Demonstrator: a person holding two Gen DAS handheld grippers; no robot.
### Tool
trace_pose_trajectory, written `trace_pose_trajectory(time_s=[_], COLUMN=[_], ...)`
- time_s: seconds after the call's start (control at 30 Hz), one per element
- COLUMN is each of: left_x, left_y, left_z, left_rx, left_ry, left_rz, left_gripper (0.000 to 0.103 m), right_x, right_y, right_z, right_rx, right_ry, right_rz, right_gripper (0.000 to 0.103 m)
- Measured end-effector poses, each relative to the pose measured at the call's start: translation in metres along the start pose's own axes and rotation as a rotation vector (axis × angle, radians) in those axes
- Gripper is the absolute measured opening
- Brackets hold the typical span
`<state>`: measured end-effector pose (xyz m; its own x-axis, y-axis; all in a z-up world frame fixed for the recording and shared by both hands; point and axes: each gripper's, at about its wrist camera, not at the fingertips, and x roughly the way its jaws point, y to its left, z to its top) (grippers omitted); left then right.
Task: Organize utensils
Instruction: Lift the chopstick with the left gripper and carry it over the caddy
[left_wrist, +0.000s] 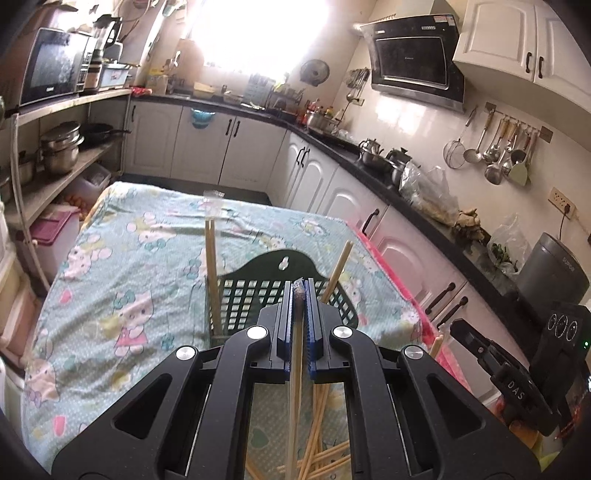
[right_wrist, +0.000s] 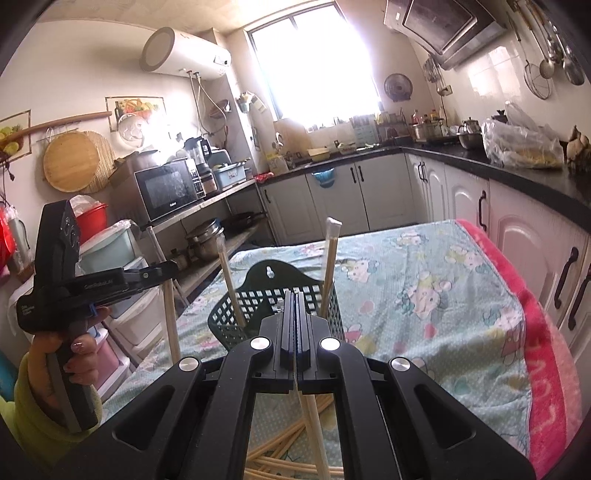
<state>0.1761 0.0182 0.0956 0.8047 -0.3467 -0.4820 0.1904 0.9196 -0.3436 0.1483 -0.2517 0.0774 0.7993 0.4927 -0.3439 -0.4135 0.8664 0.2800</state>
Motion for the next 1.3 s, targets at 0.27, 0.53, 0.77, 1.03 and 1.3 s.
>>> trace_pose_trajectory(time_s=[0.27, 0.53, 0.77, 1.03, 1.3], left_x=[0.002, -0.001, -0.005, -0.009, -0.009], left_y=[-0.006, -0.007, -0.011, -0.015, -0.015], left_z=[0.015, 0.032, 0.046, 0.064, 0.082], left_rx=[0.001, 0.002, 0.011, 0.022, 0.016], left_ry=[-0.027, -0.065, -0.108, -0.166, -0.213], left_rz=[-0.01, -0.008, 0.003, 0.027, 0.037], left_gripper=[0.003, 0.003, 0.003, 0.003, 0.003], right_x=[-0.002, 0.0, 0.001, 0.003, 0.006], right_y=[0.011, 0.025, 0.036, 0.043, 0.049], right_z=[0.018, 0.04, 0.054, 0.07, 0.086], right_rx=[-0.025, -0.052, -0.065, -0.083, -0.1], right_ry=[-0.044, -0.088, -0.119, -0.151, -0.176], right_rz=[0.006, 0.033, 0.061, 0.071, 0.082], right_gripper=[0.001, 0.001, 0.001, 0.001, 0.001])
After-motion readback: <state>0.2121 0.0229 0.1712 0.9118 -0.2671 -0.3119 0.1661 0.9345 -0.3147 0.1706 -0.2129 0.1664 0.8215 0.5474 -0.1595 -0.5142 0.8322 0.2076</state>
